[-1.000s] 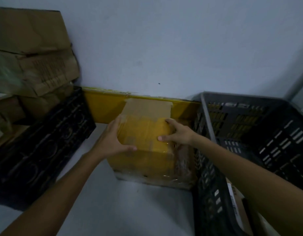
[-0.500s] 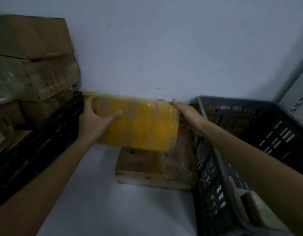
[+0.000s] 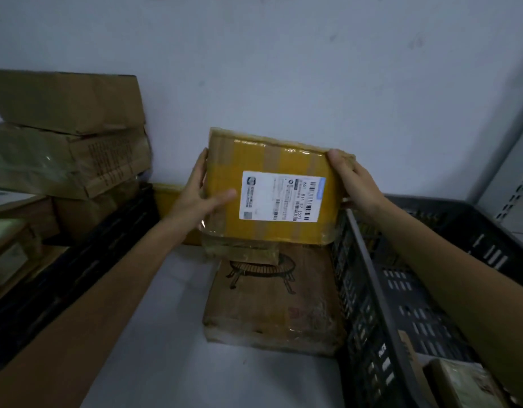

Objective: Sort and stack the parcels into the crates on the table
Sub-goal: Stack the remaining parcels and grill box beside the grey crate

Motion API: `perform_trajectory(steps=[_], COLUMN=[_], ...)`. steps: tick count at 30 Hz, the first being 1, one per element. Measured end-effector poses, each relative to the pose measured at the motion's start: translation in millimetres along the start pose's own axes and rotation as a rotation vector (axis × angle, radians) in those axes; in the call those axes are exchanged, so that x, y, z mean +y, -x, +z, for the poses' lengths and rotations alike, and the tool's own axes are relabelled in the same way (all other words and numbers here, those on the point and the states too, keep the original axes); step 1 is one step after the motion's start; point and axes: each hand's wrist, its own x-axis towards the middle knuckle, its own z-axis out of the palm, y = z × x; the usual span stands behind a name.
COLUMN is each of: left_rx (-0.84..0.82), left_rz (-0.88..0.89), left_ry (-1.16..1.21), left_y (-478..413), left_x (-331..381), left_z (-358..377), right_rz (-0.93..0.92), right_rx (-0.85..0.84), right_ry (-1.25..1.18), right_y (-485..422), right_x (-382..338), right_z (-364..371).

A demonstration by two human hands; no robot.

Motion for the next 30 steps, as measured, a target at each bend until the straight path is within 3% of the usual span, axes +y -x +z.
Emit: perform_trajectory(steps=[2, 11, 15, 19, 23, 30], left_rx=[0.044, 0.145, 0.134, 0.1, -0.064, -0.268], left_rz=[0.039, 0.07, 0.104, 0.127, 0.129, 0.129], left_ry=[-0.101, 0.073, -0.054, -0.118, -0.187, -0.249], left_y=[0.5, -2.0, -0.2, 6.2, 13.6, 20.0], left_x=[-0.1, 24.6, 41.8, 56.5, 65.4, 57.1], left_z=[8.1, 37.1, 60.8, 94.1, 148.6, 255.1], right_rz=[0.002, -0.313, -0.359, -0.311, -0.186, 0.058], right_rx=[0.01, -0.026, -0.027, 0.069, 0.216, 0.176], right_ry=[0.048, -0.035, 0.035, 0.052, 0.108, 0.081], right_y=[0.6, -0.6, -0.8, 4.2, 16.9, 50.4], right_x=[-0.2, -19.9, -22.0, -10.3, 9.5, 58.2], right_z=[-3.3, -38.9, -66.2, -112.7, -181.5, -276.8])
